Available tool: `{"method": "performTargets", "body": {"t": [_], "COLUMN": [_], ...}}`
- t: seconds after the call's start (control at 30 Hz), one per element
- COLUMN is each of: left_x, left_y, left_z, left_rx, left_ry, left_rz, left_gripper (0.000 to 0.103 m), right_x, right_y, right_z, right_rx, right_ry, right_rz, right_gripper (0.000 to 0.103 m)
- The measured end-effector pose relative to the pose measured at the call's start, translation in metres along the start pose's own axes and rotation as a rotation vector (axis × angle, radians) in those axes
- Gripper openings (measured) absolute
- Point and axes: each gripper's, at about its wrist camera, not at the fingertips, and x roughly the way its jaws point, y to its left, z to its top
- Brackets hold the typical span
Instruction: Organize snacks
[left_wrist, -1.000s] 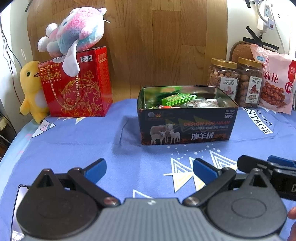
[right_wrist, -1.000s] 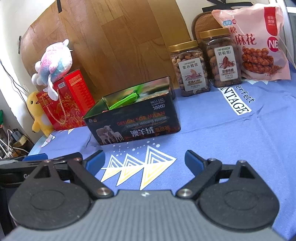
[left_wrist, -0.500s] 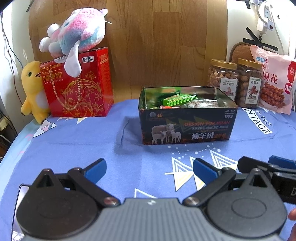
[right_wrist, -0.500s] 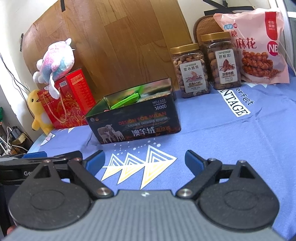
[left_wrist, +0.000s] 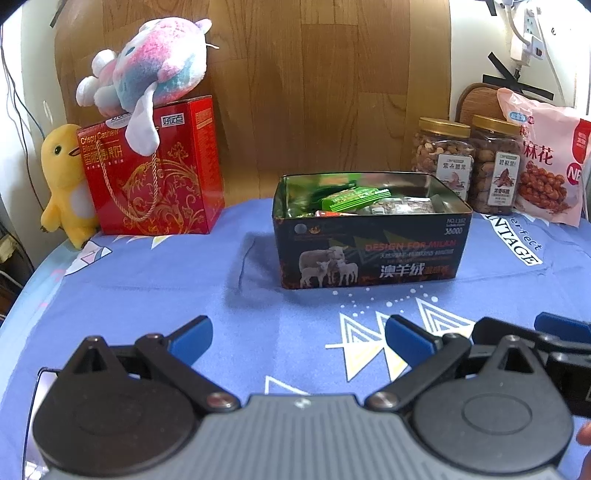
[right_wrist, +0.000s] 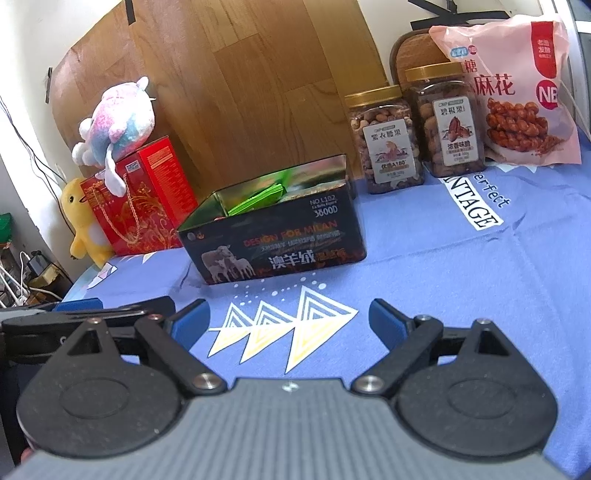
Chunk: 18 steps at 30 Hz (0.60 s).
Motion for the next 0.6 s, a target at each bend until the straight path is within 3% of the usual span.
{"method": "performTargets", "body": {"t": [0.6], "left_x": [-0.004], "left_y": [0.004], "left_z": [0.018], "left_rx": [0.009], "left_ry": [-0.039], "left_rz": [0.077], "left_gripper": [0.103], "right_x": [0.006], "right_y": [0.001], "right_z": [0.022], "right_rx": [-0.064], "right_ry": [0.063], "right_rz": [0.067], "right_gripper": [0.094]}}
